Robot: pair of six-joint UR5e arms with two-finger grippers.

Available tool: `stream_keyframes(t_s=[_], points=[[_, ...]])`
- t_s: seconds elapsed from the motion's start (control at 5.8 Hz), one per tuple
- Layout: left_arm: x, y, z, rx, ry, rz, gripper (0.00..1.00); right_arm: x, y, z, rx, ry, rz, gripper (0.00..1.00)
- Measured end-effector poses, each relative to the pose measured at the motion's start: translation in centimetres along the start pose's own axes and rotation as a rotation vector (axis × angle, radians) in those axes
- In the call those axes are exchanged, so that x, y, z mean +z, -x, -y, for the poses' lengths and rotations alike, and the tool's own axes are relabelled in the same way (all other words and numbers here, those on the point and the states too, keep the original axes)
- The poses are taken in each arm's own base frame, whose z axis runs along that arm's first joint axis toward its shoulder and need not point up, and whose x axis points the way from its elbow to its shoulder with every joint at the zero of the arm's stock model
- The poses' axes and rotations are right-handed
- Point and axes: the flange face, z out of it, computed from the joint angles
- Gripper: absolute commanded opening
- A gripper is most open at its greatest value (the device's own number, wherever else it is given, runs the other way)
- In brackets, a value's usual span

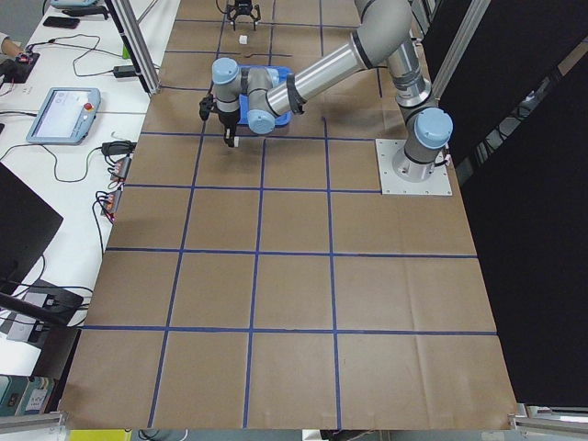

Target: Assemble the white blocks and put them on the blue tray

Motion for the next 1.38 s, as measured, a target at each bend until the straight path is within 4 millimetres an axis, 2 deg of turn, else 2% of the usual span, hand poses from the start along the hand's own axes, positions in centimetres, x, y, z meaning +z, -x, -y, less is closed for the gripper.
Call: stream_keyframes(t_s=[0.17,0.34,0.52,0.86,1.03,1.38], points=[[-2.2,-5.3,-1.1,0.084,0.001,-0.004,0.2,1.1,0.4,-0.6,0.001,0.001,0.004,1.0],[-3.0,-10.3,-2.1,0.192,0.0,-0.013,0.2,1.3,0.4,-0.9,-0.006,0.012,-0.009,1.0],[-2.9,-13.8,-3.0,0.305,0.005,-0.021,0.2,1.3,0.4,-1.1,-0.008,0.019,-0.017,0.99],[-1.0,-18.7,-4.8,0.637,0.027,-0.027,0.21,1.0,0.3,-1.3,-0.006,0.018,-0.027,0.66],[0.2,-20.7,-5.2,0.804,0.011,-0.026,0.21,0.9,0.2,-1.2,-0.009,0.018,-0.03,0.57],[2.2,-22.2,-5.4,1.193,-0.009,-0.032,0.25,0.6,0.0,-1.1,-0.018,0.019,-0.036,0.27]])
